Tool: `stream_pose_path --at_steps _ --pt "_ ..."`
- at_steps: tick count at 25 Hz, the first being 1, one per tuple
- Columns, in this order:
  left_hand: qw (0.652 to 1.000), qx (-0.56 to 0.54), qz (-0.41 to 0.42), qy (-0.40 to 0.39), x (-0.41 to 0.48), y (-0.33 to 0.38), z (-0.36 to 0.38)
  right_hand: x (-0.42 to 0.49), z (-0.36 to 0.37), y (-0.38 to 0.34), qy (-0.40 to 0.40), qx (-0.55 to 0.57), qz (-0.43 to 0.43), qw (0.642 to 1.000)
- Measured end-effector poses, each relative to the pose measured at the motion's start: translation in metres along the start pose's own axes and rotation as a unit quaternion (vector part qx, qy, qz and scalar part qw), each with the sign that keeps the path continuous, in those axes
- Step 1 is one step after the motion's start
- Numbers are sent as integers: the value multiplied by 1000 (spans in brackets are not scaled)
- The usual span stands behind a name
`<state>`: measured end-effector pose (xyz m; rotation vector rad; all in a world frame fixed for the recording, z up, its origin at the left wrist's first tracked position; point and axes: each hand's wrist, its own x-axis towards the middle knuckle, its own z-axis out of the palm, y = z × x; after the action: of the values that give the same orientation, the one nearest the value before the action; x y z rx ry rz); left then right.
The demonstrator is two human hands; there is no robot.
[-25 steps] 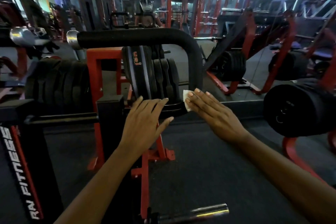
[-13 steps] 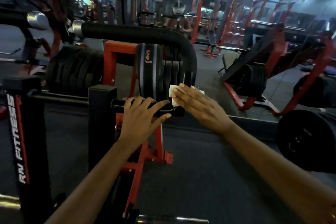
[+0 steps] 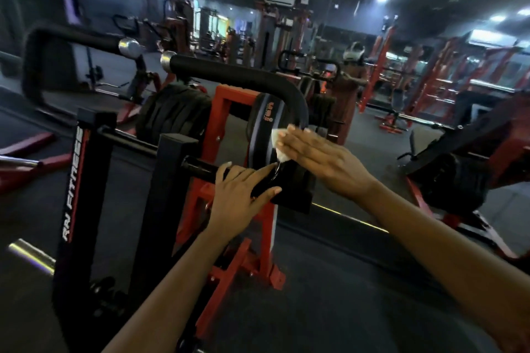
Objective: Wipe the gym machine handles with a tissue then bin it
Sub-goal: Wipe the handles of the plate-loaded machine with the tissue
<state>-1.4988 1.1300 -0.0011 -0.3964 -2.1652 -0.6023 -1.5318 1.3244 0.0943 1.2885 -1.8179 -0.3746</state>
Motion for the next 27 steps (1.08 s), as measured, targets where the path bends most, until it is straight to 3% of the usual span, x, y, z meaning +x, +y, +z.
stream_pose_path --at_steps 6,9,13,17,20,23,27 --pt "998 -34 -39 21 -3 5 0 16 2 25 46 1 17 999" --pt "988 -95 -111 -41 10 20 -6 -8 4 14 38 43 -20 998" --pt "949 -240 -194 -71 41 58 -16 28 2 54 70 42 20 996" --pt "887 -369 -276 -30 76 71 -10 51 3 66 98 117 98 983" --pt "862 -410 -297 15 82 72 0 24 11 36 172 224 215 935" --pt "872 -397 -282 53 78 82 3 25 13 21 212 290 311 880" --pt "877 -387 -275 71 79 83 4 71 4 48 155 437 374 803"
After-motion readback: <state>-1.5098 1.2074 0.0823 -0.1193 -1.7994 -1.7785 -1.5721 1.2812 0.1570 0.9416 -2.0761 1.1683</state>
